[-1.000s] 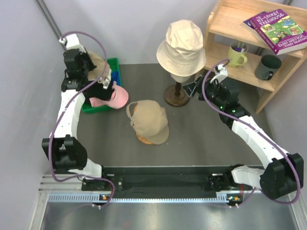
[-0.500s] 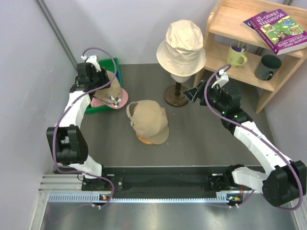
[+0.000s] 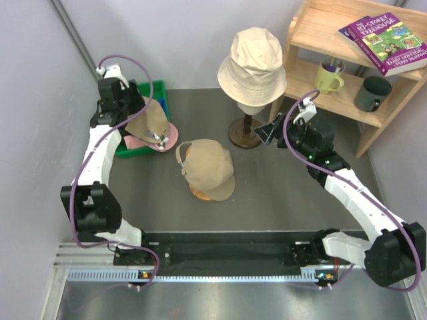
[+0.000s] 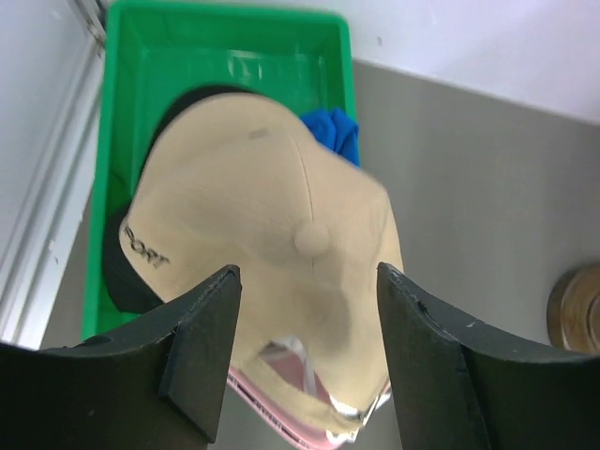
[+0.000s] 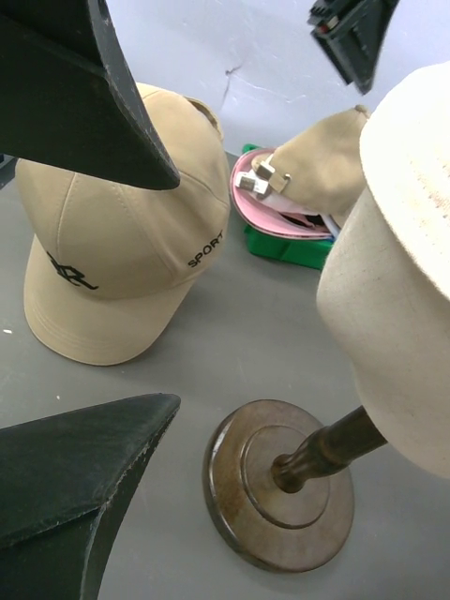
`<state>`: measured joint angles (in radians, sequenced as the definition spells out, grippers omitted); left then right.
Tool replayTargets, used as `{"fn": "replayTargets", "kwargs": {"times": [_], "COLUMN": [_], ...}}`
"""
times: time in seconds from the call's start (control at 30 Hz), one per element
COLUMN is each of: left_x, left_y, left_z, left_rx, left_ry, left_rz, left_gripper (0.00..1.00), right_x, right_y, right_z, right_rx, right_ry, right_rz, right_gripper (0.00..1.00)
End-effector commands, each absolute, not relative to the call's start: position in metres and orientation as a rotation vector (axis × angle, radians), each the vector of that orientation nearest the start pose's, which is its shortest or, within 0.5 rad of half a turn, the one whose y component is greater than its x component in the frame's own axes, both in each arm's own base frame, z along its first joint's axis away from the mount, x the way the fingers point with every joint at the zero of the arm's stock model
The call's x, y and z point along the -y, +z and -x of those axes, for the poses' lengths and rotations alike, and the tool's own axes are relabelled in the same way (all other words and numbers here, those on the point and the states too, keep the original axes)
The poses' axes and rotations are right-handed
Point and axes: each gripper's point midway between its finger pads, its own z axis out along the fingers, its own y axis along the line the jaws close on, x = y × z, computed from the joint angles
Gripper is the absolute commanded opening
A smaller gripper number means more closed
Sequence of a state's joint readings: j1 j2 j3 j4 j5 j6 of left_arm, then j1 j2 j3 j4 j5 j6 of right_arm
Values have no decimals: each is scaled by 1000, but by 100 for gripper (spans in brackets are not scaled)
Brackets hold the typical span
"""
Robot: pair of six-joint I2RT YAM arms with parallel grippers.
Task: Stack the hats
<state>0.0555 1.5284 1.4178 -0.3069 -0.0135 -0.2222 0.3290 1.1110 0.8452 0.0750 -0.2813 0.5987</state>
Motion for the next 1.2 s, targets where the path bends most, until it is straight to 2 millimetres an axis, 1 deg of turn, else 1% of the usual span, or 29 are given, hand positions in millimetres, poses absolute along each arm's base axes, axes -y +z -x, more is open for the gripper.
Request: {"fn": "replayTargets", "kwargs": {"times": [0.0, 0.13, 0.27, 0.33, 0.43, 0.47, 0.5, 0.6, 0.63, 0.7, 0.73, 0.77, 0.83, 0.87, 0.93, 1.0, 1.1, 1.17], "left_x": [-29, -29, -27, -27, -31, -32, -32, -29, -30, -30, -30, -30, -31, -33, -36, -38, -36, -38], "left_y": [297, 290, 283, 276, 275, 269, 271, 267, 265, 264, 264, 266, 270, 278, 293, 316, 344, 370], "left_z": [-494, -504, -508, -506, -502, -500, -499, -498, -498, -499, -498, -498, -497, -496, -495, -494, -491, -487], "left_rx": [-1877, -1896, -1919, -1947, -1953, -1962, -1955, -1962, -1966, -1970, -1970, -1967, -1960, -1944, -1912, -1861, -1806, -1743], "left_ry": [-77, -79, -95, -92, -67, -61, -62, -68, -70, -69, -69, -67, -61, -49, -35, -33, -43, -40], "left_rz": [345, 357, 363, 370, 384, 385, 380, 369, 369, 369, 372, 375, 377, 380, 379, 376, 364, 366], "left_gripper": [63, 57, 54, 53, 53, 53, 53, 44, 37, 32, 23, 20, 12, 1, 0, 0, 0, 0], "right_x": [-195, -196, -195, -195, -196, -197, -197, -198, -198, -199, -199, -198, -198, -198, -197, -197, -197, -197], "right_y": [283, 282, 282, 282, 281, 281, 280, 277, 278, 277, 279, 280, 282, 283, 284, 284, 285, 287], "right_z": [-343, -343, -343, -343, -344, -343, -343, -343, -344, -344, -343, -343, -343, -343, -343, -343, -343, -342], "right_rx": [-1795, -1799, -1800, -1800, -1806, -1805, -1806, -1813, -1813, -1815, -1811, -1807, -1801, -1799, -1798, -1796, -1793, -1787], "right_ry": [932, 935, 932, 932, 939, 941, 942, 951, 951, 954, 956, 954, 953, 951, 949, 948, 948, 949], "right_rz": [-4, -4, -7, -4, -6, -3, -5, -9, -12, -11, -9, -10, -10, -10, -12, -13, -12, -8], "right_gripper": [89, 89, 89, 89, 89, 89, 89, 89, 89, 89, 88, 88, 88, 88, 88, 88, 88, 88]}}
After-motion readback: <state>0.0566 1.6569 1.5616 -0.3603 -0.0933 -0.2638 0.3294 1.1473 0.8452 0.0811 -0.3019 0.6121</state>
